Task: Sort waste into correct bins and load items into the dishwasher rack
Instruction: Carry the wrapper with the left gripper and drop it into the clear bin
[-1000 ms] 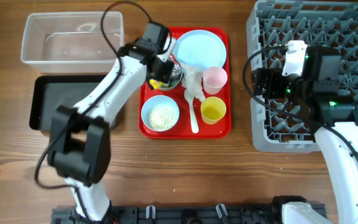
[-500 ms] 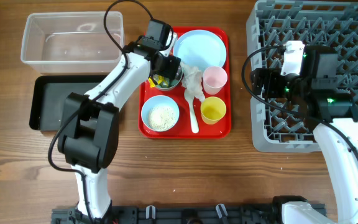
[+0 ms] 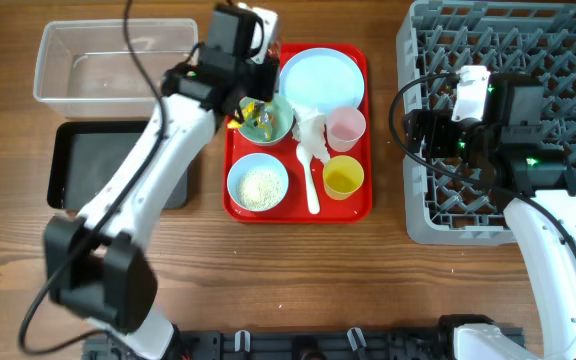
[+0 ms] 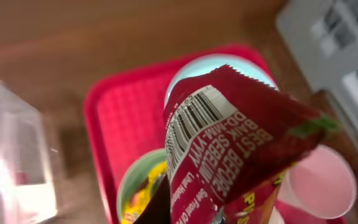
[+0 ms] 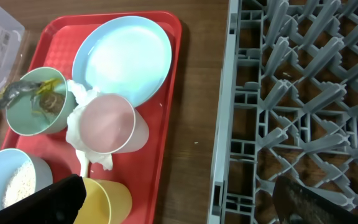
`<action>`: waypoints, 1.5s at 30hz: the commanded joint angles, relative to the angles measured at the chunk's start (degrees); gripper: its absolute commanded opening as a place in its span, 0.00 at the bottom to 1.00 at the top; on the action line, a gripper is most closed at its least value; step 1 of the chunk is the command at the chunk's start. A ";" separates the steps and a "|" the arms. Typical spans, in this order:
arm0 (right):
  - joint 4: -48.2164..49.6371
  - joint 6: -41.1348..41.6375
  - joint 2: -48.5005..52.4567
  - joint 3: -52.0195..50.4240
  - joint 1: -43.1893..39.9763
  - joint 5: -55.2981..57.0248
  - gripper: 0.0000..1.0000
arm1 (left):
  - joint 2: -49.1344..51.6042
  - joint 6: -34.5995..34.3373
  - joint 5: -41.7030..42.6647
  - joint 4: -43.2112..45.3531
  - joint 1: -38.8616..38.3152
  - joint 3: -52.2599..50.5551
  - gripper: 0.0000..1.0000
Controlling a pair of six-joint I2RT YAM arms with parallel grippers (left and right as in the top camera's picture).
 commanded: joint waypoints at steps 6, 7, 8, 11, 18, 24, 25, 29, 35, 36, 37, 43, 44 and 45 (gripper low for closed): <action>0.09 0.76 0.68 0.85 0.13 0.90 1.00 | 0.13 -1.07 -13.05 -0.33 17.70 0.17 0.04; 0.09 0.76 1.01 0.85 0.13 0.90 1.00 | 2.43 -1.05 -13.05 0.66 20.59 0.17 0.09; 0.09 0.76 1.46 0.85 0.13 0.90 1.00 | 4.87 -1.05 -13.00 2.38 22.73 0.17 0.49; -0.52 0.81 2.71 0.85 0.13 0.85 1.00 | 7.61 -1.03 -9.60 5.27 24.48 0.17 1.00; -0.74 0.81 3.02 0.85 0.13 0.87 1.00 | 2.73 -0.96 3.74 -4.33 11.74 0.17 1.00; -0.81 0.81 3.02 0.85 0.13 0.87 1.00 | 8.85 3.72 0.28 -12.37 1.38 0.15 1.00; -0.85 0.81 3.02 0.85 0.13 0.87 1.00 | 10.16 3.74 -0.31 -12.61 0.94 0.15 1.00; -0.92 0.79 3.02 0.85 0.13 0.87 1.00 | 15.06 3.72 -0.24 -12.85 1.01 0.15 0.92; -0.94 0.81 3.02 0.85 0.13 0.87 1.00 | 15.91 3.69 -1.60 -10.45 1.01 0.15 0.31; -0.94 0.81 3.02 0.85 0.13 0.90 1.00 | 15.91 3.72 -2.95 -9.68 0.98 0.17 0.15; -0.94 0.81 3.02 0.85 0.13 0.87 1.00 | 15.91 3.69 -3.23 -9.11 0.98 0.17 0.06; -0.94 0.79 3.02 0.85 0.13 0.90 1.00 | 8.55 -3.23 -3.21 -8.79 1.16 0.44 0.04; -0.94 0.81 3.02 0.85 0.11 0.90 1.00 | 5.29 -3.23 -3.23 -8.63 1.53 0.61 0.04; -0.94 0.79 3.02 0.85 0.13 0.90 1.00 | 2.67 -3.23 -3.26 -8.31 2.21 0.61 0.04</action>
